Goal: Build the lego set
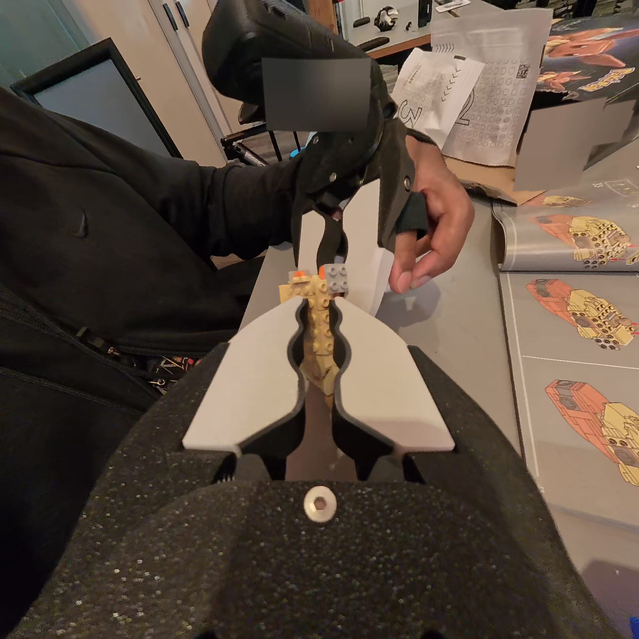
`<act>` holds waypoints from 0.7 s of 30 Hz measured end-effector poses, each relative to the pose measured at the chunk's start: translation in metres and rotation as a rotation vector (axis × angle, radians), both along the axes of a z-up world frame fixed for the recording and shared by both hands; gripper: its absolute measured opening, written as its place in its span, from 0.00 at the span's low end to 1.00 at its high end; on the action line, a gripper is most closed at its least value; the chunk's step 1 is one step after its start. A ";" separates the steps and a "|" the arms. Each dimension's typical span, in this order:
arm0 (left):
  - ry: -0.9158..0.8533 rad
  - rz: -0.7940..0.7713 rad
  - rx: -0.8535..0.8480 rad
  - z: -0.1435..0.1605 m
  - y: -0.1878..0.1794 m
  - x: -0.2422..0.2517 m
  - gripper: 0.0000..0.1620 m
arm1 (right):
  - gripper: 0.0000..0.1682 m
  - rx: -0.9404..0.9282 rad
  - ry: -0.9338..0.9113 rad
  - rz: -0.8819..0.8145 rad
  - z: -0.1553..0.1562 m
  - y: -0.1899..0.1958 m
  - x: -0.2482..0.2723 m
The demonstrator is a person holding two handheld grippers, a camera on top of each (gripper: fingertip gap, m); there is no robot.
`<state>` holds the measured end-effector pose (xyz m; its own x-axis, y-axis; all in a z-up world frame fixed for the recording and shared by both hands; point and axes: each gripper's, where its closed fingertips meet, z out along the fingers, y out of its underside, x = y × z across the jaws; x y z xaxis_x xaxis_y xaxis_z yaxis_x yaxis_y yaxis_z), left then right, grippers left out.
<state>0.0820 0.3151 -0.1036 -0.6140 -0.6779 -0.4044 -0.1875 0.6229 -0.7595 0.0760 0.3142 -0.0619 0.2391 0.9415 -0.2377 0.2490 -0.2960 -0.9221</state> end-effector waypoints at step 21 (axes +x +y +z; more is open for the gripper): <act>0.015 0.031 0.005 0.000 0.001 0.002 0.14 | 0.06 -0.006 0.008 -0.039 0.001 0.004 0.001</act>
<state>0.0842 0.3164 -0.1035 -0.5988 -0.6943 -0.3992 -0.2175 0.6207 -0.7532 0.0774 0.3184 -0.0608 0.2738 0.9298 -0.2459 0.2294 -0.3114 -0.9222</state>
